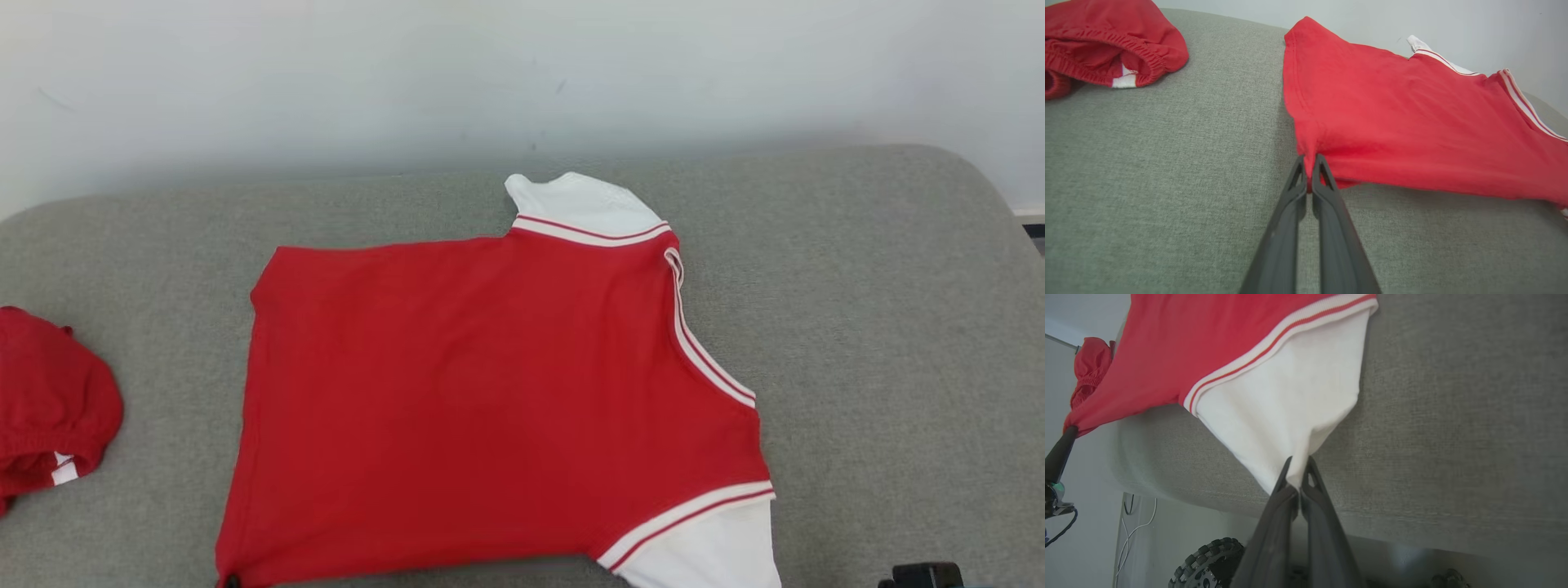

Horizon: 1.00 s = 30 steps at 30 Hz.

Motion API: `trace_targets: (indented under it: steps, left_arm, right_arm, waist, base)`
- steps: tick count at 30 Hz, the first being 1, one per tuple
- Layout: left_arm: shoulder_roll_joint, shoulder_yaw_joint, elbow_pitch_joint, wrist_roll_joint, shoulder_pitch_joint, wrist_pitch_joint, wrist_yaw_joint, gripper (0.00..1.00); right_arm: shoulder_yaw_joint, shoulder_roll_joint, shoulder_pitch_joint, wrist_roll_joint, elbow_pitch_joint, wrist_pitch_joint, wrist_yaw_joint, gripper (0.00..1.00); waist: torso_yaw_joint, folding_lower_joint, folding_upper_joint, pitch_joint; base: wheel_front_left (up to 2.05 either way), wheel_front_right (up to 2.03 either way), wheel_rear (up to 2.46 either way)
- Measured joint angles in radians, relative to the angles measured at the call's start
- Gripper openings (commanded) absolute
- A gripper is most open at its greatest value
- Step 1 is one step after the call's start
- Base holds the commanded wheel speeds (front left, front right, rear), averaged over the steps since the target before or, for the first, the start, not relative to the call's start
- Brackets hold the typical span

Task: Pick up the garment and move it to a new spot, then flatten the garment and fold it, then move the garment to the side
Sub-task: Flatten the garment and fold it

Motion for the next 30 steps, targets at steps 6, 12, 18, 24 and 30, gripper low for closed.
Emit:
trace_targets:
  steps: [6, 12, 18, 24, 30]
  left_arm:
    - [-0.003, -0.002, 0.017, 0.037, 0.018, 0.0, 0.008, 0.0]
    - [0.013, -0.017, 0.04, 0.076, -0.027, 0.0, -0.017, 0.0]
    - [0.051, -0.023, 0.051, 0.089, -0.133, 0.021, -0.043, 0.0]
    - [0.072, -0.041, 0.1, 0.1, -0.263, 0.069, -0.08, 0.0]
    - [0.085, -0.067, 0.19, 0.117, -0.377, 0.092, -0.108, 0.0]
  right_arm:
    - [-0.075, 0.038, 0.034, -0.019, -0.075, 0.008, 0.0, 0.0]
    - [-0.117, 0.099, -0.01, -0.05, -0.111, -0.069, 0.0, 0.0]
    - [-0.138, 0.115, -0.127, -0.116, -0.089, -0.109, 0.0, 0.0]
    - [-0.158, 0.144, -0.304, -0.194, 0.037, -0.134, 0.0, 0.0]
    - [-0.14, 0.169, -0.465, -0.239, 0.2, -0.141, 0.0, 0.0]
  waist:
    - [-0.012, 0.0001, 0.0001, 0.005]
    - [-0.006, 0.0001, 0.0001, 0.015]
    - [-0.003, 0.0002, 0.0002, 0.039]
    - [-0.006, 0.0003, 0.0002, 0.083]
    - [-0.013, 0.0003, 0.0003, 0.126]
  base:
    - [0.0, 0.0, 0.0]
    - [0.0, 0.0, 0.0]
    - [0.0, 0.0, 0.0]
    - [0.0, 0.0, 0.0]
    - [0.0, 0.0, 0.0]
